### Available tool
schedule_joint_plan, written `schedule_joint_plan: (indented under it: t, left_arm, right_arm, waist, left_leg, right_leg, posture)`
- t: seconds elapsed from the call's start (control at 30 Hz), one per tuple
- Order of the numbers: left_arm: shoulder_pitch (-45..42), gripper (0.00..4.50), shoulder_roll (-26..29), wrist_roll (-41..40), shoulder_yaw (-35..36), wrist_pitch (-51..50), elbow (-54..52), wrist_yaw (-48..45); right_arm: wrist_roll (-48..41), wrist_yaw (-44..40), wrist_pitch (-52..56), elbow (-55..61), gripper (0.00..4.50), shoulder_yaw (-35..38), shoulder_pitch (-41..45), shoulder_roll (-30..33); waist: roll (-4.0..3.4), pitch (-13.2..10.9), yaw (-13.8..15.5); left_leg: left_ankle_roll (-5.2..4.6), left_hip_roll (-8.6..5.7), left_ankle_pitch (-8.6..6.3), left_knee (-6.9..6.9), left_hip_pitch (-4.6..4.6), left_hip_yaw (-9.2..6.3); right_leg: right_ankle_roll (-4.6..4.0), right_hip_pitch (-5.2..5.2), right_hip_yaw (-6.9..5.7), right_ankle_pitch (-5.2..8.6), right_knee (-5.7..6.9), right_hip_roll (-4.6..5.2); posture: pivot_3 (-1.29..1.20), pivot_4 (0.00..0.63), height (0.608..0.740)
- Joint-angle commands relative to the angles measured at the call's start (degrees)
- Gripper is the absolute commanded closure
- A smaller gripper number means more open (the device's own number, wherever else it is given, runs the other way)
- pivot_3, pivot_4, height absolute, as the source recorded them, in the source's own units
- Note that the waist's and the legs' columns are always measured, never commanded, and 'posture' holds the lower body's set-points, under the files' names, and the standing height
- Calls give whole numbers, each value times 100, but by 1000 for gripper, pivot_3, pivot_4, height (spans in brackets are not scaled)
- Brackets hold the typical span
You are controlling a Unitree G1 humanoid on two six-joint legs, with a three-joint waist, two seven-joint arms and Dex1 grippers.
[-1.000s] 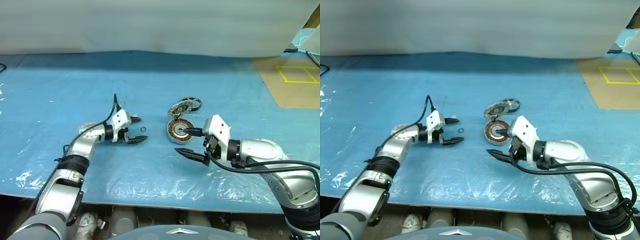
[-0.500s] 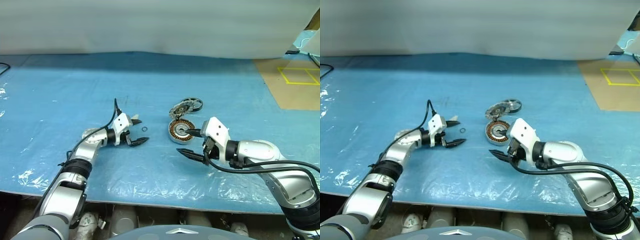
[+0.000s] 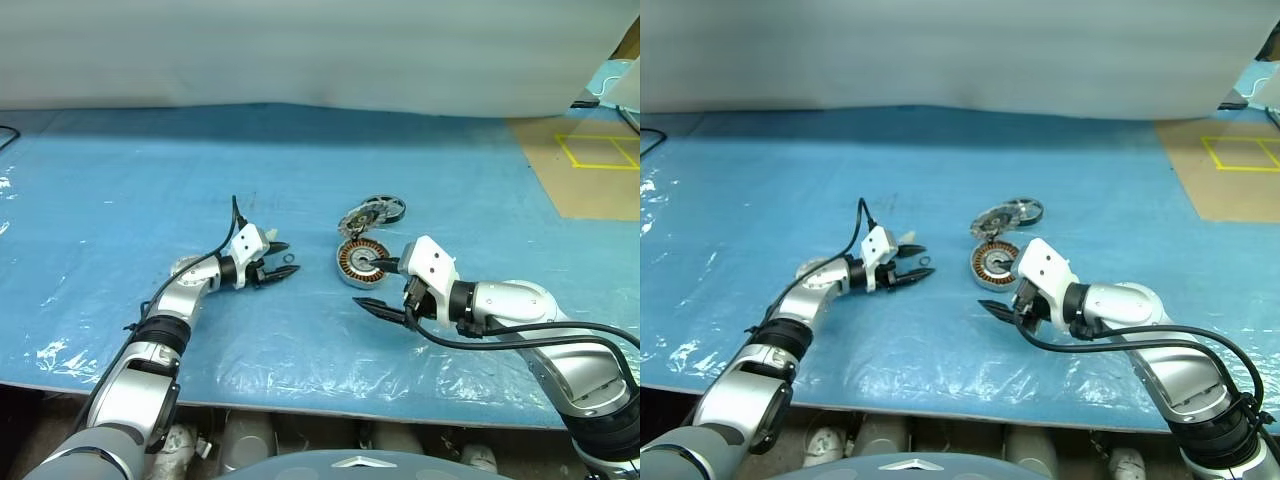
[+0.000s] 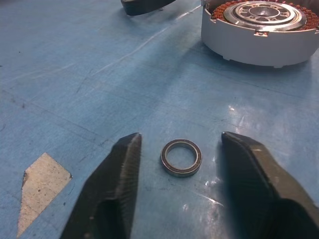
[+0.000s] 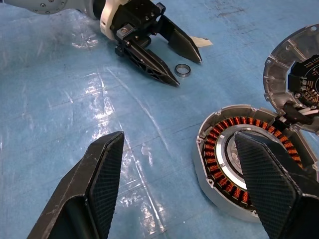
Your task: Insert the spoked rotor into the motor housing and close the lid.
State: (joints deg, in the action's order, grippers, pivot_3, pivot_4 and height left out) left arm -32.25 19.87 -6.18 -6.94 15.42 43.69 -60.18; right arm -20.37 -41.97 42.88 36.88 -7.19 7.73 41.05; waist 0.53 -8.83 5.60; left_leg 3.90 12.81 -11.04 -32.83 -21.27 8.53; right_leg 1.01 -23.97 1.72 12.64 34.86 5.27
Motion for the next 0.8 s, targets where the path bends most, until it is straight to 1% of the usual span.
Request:
schedule_joint_plan:
  t: [0.03,0.1,0.13,0.4,0.5,0.67,0.73,0.8]
  left_arm:
    - [64,3004,65,185,-82,20,216,-20]
    - [44,3699,77,243,-86,46,292,41]
    - [30,3842,76,265,-85,45,324,81]
    - [52,3835,122,232,-66,42,325,-86]
    - [86,3835,152,250,-24,147,247,25]
    - [294,3835,191,-289,93,-118,-632,-555]
    - [467,3835,292,-424,23,-232,-1216,-816]
    - [565,3835,373,-625,-8,-571,-1817,-1052]
  right_arm:
    - [28,31,-119,56,822,58,-7,35]
    - [46,40,-132,50,822,49,-19,39]
    - [62,45,-143,46,822,41,-22,46]
    - [88,51,-160,56,822,46,-59,69]
    - [80,63,-158,66,822,84,-95,62]
    - [-90,114,-113,146,822,359,-215,14]
    - [-160,134,-55,198,822,485,-310,40]
    - [-295,173,48,254,822,656,-372,2]
  waist:
    - [0,0,-2]
    - [-1,1,-3]
    - [-1,1,-3]
    - [-3,2,-3]
    - [-3,2,-8]
    - [-2,1,-18]
    - [-1,1,-11]
    - [1,-1,-7]
  left_leg:
    - [0,0,0,2,0,0]
    - [0,0,0,5,1,0]
    - [0,0,0,6,1,0]
    - [0,0,0,6,6,0]
    - [0,0,0,7,5,0]
    - [1,0,-1,15,0,2]
    - [1,1,-1,18,-13,2]
    - [1,2,-1,19,-21,2]
  right_leg:
    - [0,0,0,0,-2,0]
    - [0,0,0,0,-4,-1]
    - [0,0,0,0,-4,-1]
    - [2,1,1,-1,-2,-1]
    - [2,1,2,-1,-4,-1]
    - [2,-5,2,0,-12,-3]
    - [2,-18,1,0,-13,-4]
    - [2,-25,-2,0,-13,-4]
  posture:
    - [0,150,740]
    - [0,150,740]
    - [0,150,740]
    - [0,150,740]
    - [0,150,740]
    - [0,150,740]
    - [0,150,740]
    - [0,150,740]
